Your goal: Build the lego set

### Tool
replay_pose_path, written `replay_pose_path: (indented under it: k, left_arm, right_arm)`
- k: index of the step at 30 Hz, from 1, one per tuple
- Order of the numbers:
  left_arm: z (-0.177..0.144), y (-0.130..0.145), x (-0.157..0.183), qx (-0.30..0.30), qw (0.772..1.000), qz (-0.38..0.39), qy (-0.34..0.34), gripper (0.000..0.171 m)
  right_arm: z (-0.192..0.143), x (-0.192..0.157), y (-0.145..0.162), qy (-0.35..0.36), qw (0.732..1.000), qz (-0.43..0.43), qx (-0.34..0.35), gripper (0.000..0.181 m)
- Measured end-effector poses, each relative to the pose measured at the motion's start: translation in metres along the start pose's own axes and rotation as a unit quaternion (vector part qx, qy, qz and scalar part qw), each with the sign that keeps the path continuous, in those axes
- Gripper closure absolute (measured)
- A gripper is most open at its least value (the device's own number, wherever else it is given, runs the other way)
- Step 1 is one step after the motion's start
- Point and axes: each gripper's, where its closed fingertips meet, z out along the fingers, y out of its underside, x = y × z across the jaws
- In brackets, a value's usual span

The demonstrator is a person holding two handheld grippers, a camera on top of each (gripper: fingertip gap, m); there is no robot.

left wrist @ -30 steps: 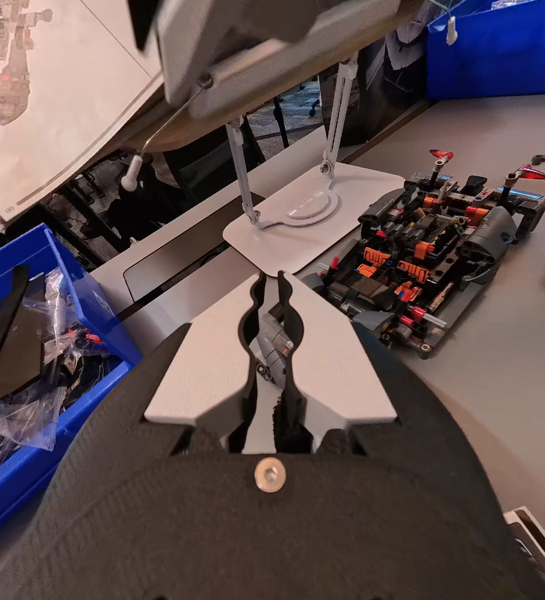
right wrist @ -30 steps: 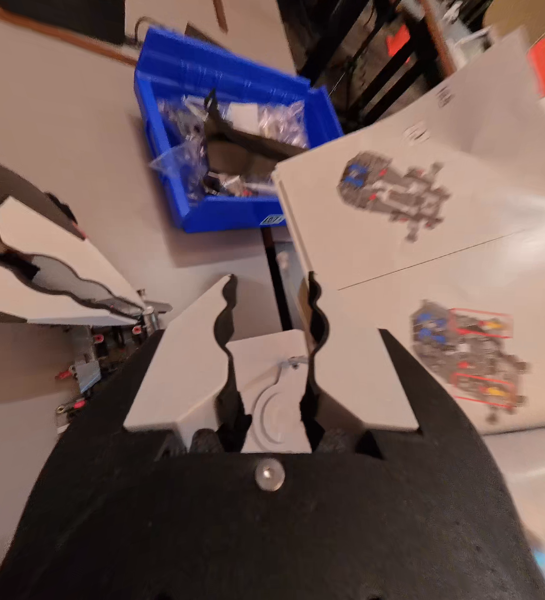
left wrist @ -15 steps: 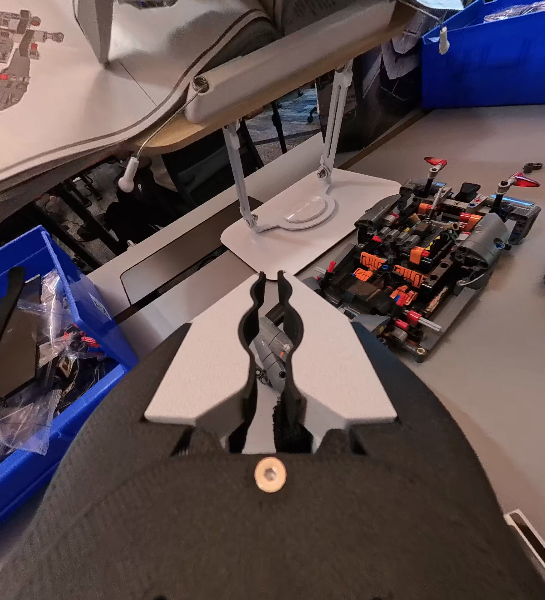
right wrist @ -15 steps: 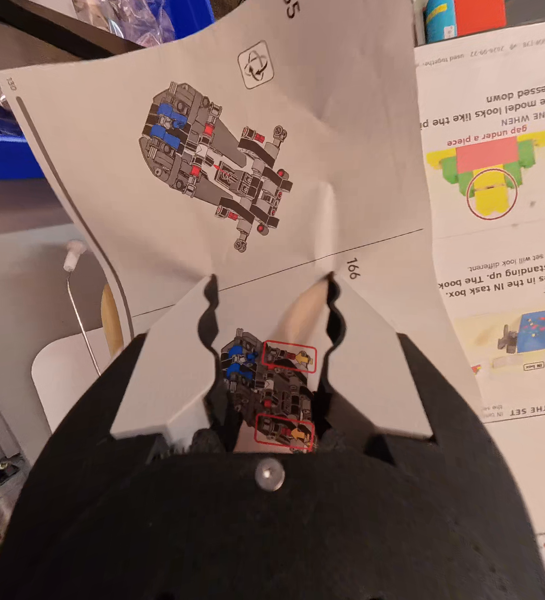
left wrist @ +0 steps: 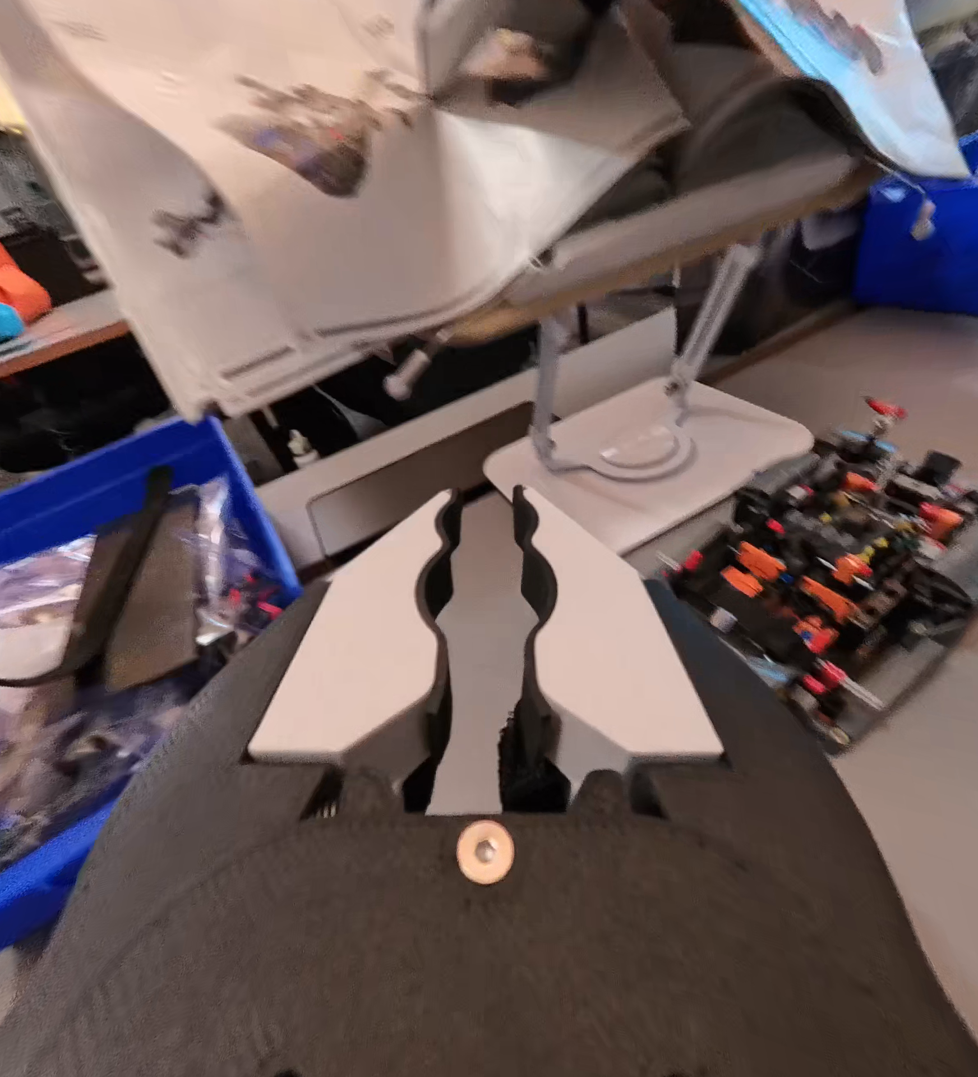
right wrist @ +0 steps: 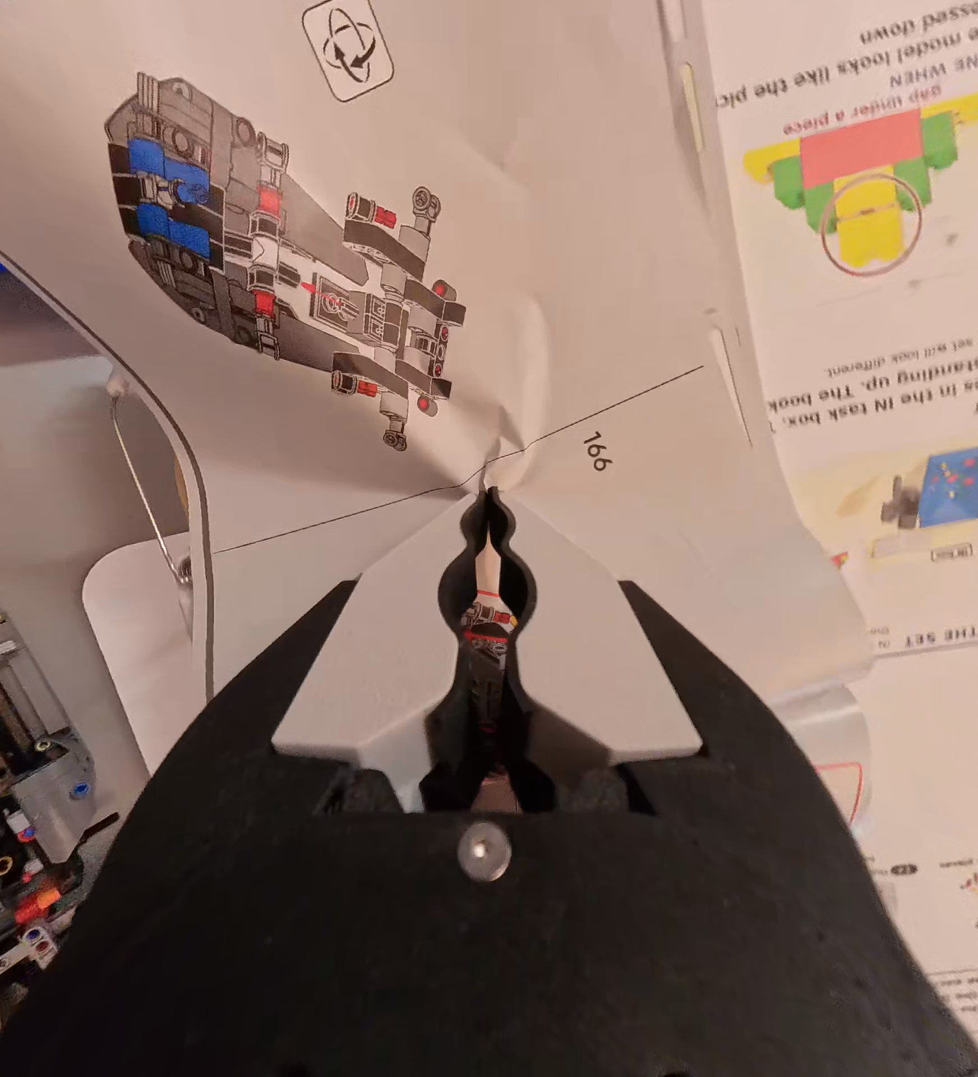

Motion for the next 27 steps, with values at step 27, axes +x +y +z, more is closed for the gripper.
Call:
replay_pose_path:
  k: [27]
  left_arm:
    - [0.066,-0.186,0.222,0.158,0.918,0.025,0.362,0.138]
  right_arm:
    - [-0.221,0.048,0.124,0.018,0.886,0.354,0.299,0.134]
